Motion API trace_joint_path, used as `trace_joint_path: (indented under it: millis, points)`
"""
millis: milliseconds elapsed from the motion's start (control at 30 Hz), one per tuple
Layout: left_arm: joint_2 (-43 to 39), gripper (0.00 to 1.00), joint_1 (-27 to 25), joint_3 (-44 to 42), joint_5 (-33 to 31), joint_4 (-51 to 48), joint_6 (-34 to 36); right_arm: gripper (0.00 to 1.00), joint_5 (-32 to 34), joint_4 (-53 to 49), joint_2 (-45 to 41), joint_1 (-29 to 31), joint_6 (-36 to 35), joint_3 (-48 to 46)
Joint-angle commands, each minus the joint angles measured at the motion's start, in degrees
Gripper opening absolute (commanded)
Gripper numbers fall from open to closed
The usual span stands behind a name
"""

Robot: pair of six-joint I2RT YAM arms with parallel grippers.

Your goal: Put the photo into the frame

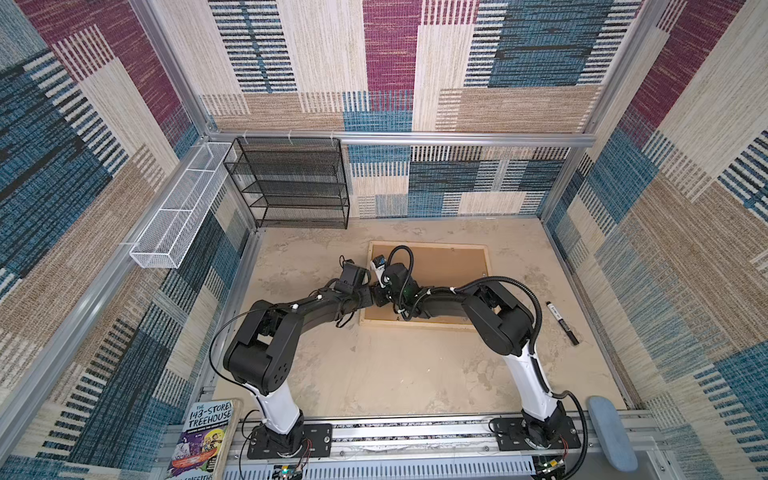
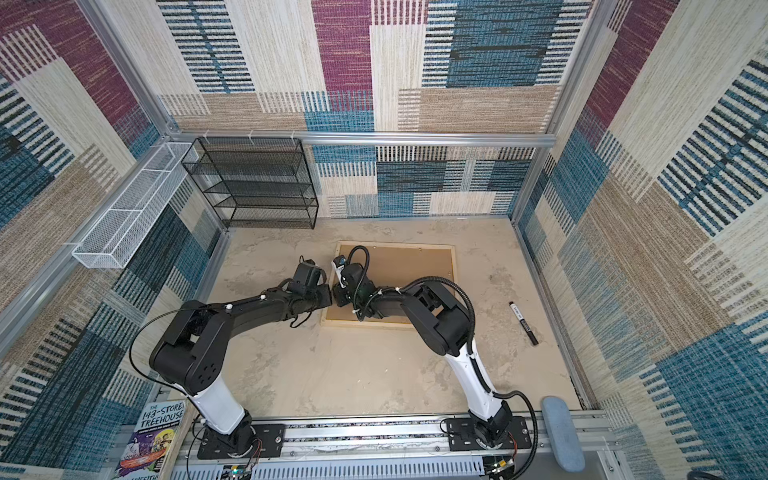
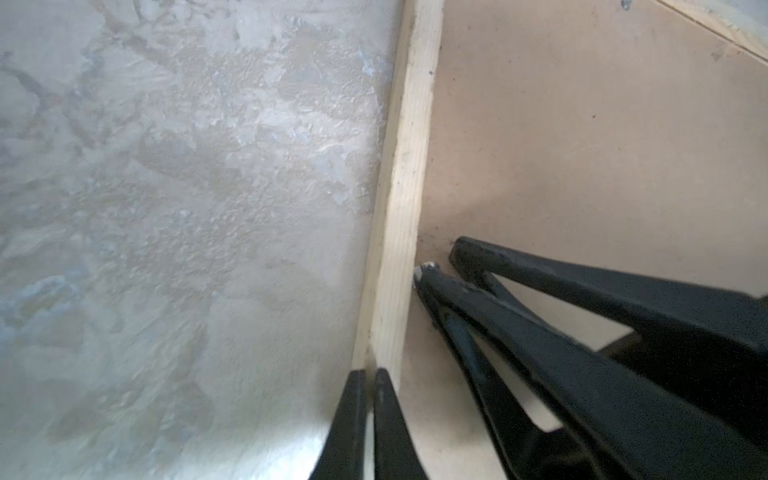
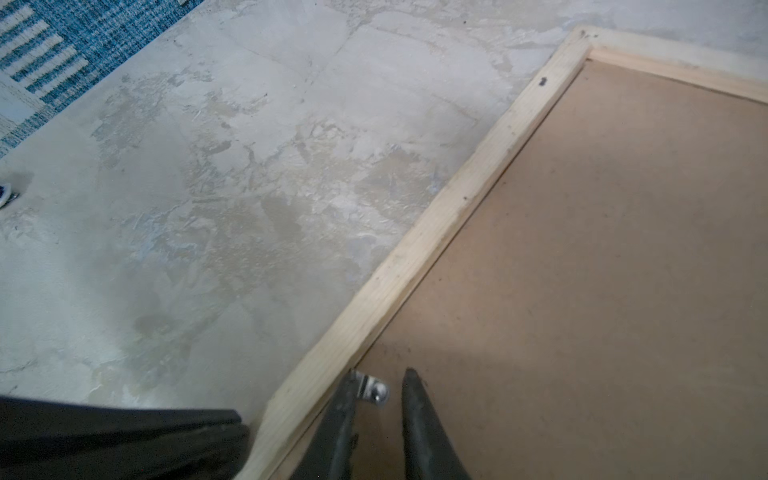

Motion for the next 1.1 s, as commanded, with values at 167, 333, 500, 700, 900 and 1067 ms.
trace_joint_path:
  millis: [167, 333, 500, 700, 900, 1067]
  points:
    - [1.4, 0.10, -1.3, -0.1, 9.5, -7.5, -0.9, 0.23, 3.1, -21.6, 1.5, -0.1, 0.6, -1.7]
    - [1.5, 0.10, -1.7, -0.1, 9.8, -7.6, -1.2, 0.23, 3.8, -22.5, 2.4, -0.1, 2.2, -0.4]
    - [1.8, 0.10, -2.0, -0.1, 10.1, -7.6, -1.4, 0.23, 3.7, -23.0, 2.7, -0.1, 4.2, 0.2]
    - [1.9, 0.10, -2.6, 0.1, 10.1, -7.6, -1.6, 0.23, 3.9, -24.2, 3.7, -0.1, 6.2, 1.1]
    - [2.4, 0.09, -3.1, 0.3, 10.4, -7.5, -1.9, 0.23, 3.8, -24.5, 3.9, -0.1, 7.6, 1.1]
    - [2.2, 0.11, -3.1, 0.3, 9.7, -8.1, -1.7, 0.24, 0.1, -20.4, 2.2, -0.2, 4.5, -2.1]
